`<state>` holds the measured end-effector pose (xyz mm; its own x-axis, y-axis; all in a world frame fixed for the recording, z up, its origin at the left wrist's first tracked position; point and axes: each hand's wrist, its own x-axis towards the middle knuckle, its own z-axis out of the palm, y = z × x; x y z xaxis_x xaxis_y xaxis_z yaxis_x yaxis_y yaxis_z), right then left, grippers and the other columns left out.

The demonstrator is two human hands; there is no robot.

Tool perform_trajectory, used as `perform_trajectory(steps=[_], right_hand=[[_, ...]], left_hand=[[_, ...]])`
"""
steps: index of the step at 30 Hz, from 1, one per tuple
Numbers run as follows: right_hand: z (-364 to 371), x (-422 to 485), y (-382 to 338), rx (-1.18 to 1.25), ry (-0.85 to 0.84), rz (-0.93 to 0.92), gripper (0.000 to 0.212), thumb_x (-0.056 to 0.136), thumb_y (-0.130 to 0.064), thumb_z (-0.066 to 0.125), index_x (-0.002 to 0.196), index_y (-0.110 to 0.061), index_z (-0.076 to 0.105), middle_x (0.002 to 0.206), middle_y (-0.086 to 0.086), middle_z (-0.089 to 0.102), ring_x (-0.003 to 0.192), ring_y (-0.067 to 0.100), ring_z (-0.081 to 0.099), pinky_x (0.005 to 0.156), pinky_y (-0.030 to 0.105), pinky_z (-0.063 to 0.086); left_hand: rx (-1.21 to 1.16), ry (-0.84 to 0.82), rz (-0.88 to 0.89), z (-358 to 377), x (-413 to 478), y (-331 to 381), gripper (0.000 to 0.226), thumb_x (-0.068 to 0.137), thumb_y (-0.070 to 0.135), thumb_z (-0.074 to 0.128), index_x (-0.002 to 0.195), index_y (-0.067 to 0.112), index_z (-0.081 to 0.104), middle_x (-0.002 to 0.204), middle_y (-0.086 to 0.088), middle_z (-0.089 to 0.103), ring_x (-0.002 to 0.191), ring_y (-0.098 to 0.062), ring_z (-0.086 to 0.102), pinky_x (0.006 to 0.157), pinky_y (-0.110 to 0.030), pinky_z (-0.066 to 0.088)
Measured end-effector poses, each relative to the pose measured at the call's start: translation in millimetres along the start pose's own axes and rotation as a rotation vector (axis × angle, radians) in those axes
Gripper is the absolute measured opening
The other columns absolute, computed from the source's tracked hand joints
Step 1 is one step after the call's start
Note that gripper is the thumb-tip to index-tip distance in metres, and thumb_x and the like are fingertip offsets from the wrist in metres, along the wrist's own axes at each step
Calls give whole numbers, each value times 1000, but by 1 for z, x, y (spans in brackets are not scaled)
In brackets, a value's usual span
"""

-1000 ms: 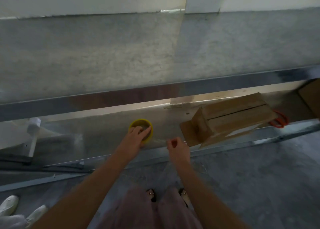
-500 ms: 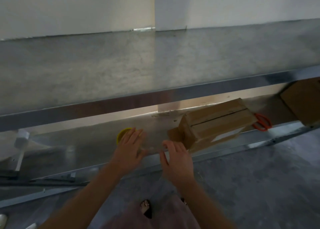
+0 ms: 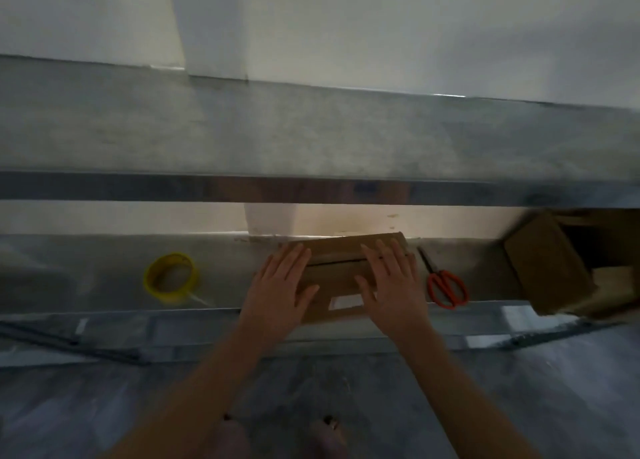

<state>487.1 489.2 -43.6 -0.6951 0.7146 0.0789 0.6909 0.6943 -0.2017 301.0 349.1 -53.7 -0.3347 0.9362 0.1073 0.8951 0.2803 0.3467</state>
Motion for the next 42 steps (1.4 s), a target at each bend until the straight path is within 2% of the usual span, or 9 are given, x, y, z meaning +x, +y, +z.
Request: perform_trajectory(steps=[9, 13, 18, 23, 25, 27, 30, 35, 42], right_hand=[[1, 11, 78, 649, -160, 256, 55, 98, -30, 56, 150, -29, 36, 142, 3, 49, 124, 20, 51, 106, 41, 45], [11, 9, 72, 787, -119, 280, 54, 101, -28, 51, 152, -34, 31, 136, -6, 45, 116, 6, 44, 95, 19, 38], [13, 0, 77, 1009, -122, 321, 62, 100, -25, 54, 154, -28, 24, 135, -10, 42, 117, 2, 45, 81, -2, 39], [20, -44, 51, 1141, 164, 607, 57, 89, -25, 70, 133, -36, 35, 130, -10, 51, 126, 16, 49, 103, 32, 46], [23, -60, 29, 1126, 199, 636, 59, 87, -27, 73, 135, -23, 40, 138, 0, 47, 128, 20, 47, 91, 15, 47], [24, -69, 3, 1216, 159, 636, 63, 86, -21, 74, 138, -22, 39, 137, 0, 46, 127, 18, 48, 80, 9, 49], [23, -71, -34, 1285, 17, 538, 72, 90, -16, 69, 147, -25, 26, 145, 1, 39, 132, 19, 44, 104, 37, 48], [16, -63, -75, 1280, -17, 466, 81, 92, -22, 67, 153, -28, 14, 153, 1, 27, 139, 22, 34, 111, 43, 41], [11, -51, -106, 993, -126, 187, 104, 79, -39, 80, 154, -31, 9, 159, -7, 13, 145, 11, 20, 118, 47, 30]], left_hand=[[-300, 7, -416, 24, -6, 18, 65, 96, 39, 51, 151, 22, 22, 160, 10, 9, 146, -19, 16, 118, -42, 21], [-542, 20, -488, 27, -6, 24, 60, 100, 34, 45, 152, 27, 16, 153, 26, -2, 144, -3, 6, 118, -33, 13], [-454, 100, -462, 13, 0, 13, 42, 97, 26, 54, 138, 18, 51, 150, 8, 37, 132, -13, 40, 112, -30, 31], [-306, -64, -411, -9, 35, -18, 54, 90, 34, 64, 139, 29, 42, 155, -1, 25, 139, -27, 25, 115, -46, 25], [-453, -223, -406, -10, 45, -24, 50, 93, 31, 60, 137, 38, 38, 153, -4, 27, 139, -28, 29, 114, -48, 28], [-643, -278, -439, -7, 48, -24, 48, 94, 24, 58, 135, 40, 38, 145, -7, 38, 130, -26, 40, 109, -44, 37], [-637, -201, -426, 0, 43, -19, 49, 95, 23, 57, 140, 34, 37, 141, -6, 42, 119, -20, 44, 101, -37, 40], [-721, -161, -459, -8, 5, -27, 49, 90, 36, 64, 134, 33, 42, 128, -8, 48, 111, -25, 52, 97, -47, 48], [-1096, -34, -513, -15, -58, -30, 61, 80, 12, 74, 133, 24, 45, 130, -3, 53, 100, 5, 57, 78, -12, 50]])
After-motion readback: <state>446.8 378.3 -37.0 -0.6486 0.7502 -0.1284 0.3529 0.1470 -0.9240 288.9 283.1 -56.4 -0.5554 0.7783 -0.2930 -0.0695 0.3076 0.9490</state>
